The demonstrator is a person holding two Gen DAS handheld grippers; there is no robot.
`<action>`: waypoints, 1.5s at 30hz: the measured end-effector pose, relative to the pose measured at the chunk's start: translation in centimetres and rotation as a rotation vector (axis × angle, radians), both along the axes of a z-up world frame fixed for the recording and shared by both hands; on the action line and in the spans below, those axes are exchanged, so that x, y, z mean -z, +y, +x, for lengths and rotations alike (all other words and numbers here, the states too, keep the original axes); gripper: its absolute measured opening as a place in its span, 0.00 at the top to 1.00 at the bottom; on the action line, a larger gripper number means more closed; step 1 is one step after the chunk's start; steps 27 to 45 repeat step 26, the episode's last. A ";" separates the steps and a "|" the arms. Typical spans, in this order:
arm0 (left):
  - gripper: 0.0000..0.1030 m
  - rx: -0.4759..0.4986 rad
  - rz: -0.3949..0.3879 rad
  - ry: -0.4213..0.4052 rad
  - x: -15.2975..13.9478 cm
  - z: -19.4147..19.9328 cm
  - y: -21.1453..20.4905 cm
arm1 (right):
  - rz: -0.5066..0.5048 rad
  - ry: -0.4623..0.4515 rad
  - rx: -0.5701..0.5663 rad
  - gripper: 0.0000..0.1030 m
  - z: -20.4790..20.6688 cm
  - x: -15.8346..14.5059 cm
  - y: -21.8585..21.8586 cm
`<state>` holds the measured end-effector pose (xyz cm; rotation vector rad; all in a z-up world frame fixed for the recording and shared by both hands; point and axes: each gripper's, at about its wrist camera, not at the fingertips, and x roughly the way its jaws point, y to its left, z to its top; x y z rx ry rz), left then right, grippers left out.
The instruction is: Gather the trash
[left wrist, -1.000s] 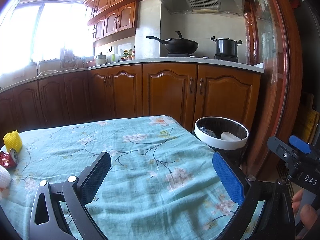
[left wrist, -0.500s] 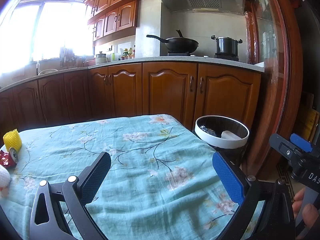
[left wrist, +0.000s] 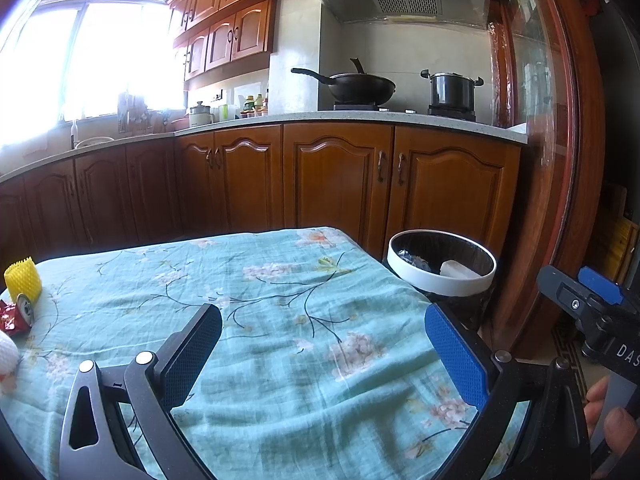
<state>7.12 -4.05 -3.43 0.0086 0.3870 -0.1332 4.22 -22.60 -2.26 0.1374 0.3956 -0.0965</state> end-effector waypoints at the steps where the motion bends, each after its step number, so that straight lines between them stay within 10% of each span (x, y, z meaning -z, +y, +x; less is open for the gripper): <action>1: 0.01 0.000 -0.001 0.000 0.0 0.0 0.0 | 0.000 0.000 0.001 0.00 0.0 0.0 0.0; 45: 0.01 0.013 -0.019 0.008 -0.3 0.1 0.0 | 0.017 0.023 -0.008 0.00 0.9 0.5 -0.2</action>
